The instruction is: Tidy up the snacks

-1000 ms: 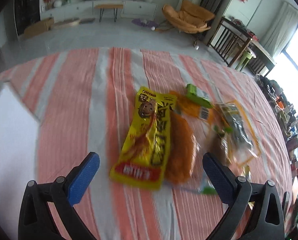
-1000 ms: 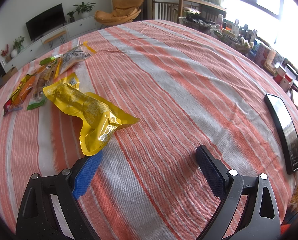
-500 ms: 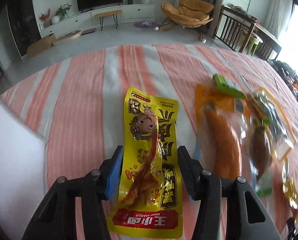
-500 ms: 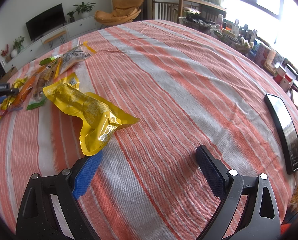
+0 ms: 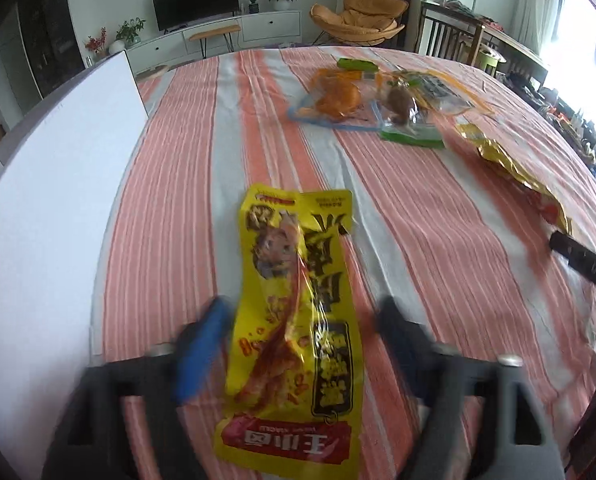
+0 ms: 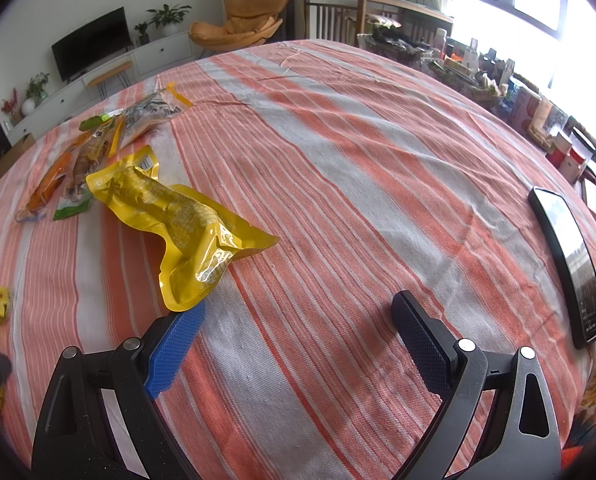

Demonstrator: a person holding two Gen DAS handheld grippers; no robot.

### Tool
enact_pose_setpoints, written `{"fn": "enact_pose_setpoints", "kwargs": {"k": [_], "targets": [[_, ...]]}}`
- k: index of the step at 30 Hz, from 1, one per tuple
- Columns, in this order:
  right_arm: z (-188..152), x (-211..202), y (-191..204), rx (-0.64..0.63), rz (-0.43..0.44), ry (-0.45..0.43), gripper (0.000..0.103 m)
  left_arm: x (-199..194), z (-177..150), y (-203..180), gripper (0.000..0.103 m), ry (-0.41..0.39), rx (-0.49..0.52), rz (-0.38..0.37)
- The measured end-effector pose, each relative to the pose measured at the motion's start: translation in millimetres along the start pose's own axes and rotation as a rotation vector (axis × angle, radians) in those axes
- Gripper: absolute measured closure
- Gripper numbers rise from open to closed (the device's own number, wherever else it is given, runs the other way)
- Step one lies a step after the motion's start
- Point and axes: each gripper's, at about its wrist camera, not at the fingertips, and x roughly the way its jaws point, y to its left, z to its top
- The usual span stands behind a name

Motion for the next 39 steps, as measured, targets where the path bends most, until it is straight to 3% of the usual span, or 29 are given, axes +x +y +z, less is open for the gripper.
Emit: {"fn": "enact_pose_setpoints", "kwargs": {"k": [8, 39], "targets": [[-0.1, 0.0, 0.0, 0.0, 0.0, 0.0, 0.007, -2.7, -3.3, -0.3, 0.0, -0.047, -0.012, 0.004], [0.1, 0.6, -0.4, -0.001, 0.001, 0.001, 0.007, -0.6, -2.7, -0.2, 0.0, -0.049, -0.013, 0.005]]}}
